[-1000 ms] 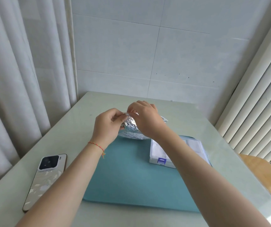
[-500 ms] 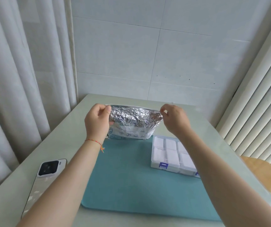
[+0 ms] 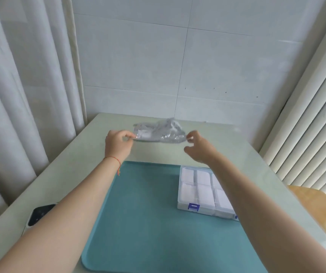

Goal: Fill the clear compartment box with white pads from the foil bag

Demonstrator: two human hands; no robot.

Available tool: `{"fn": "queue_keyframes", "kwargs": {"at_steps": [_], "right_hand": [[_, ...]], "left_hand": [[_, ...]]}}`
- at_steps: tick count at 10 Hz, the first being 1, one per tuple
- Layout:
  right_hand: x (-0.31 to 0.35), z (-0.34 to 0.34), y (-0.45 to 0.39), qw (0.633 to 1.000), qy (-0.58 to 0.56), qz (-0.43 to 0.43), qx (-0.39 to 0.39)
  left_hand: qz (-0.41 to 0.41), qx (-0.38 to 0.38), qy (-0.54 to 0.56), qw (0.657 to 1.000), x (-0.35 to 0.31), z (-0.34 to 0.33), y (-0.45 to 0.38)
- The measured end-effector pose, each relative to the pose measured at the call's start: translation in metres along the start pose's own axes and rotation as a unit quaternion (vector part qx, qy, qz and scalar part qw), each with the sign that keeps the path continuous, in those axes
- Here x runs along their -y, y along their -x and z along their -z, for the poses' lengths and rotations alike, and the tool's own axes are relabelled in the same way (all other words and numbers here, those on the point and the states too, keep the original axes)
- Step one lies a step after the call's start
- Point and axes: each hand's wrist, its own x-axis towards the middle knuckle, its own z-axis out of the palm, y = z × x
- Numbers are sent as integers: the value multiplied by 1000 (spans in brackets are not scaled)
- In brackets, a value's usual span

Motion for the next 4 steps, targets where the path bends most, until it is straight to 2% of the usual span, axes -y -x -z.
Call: {"fn": "queue_keyframes", "kwargs": {"at_steps": [1, 2, 3, 4], "right_hand": [[-16, -16, 4, 993, 61, -36, 91], [-13, -18, 8, 990, 92, -28, 103], [-10, -20, 13, 991, 95, -21, 95], [-5, -10, 15, 999, 28, -17, 6]], "left_hand": [[72, 95, -90, 989, 25, -10, 10], [81, 112, -127, 982, 36, -14, 17], [89, 135, -136, 977, 40, -12, 19], [65, 133, -122, 981, 25, -9, 19]]}}
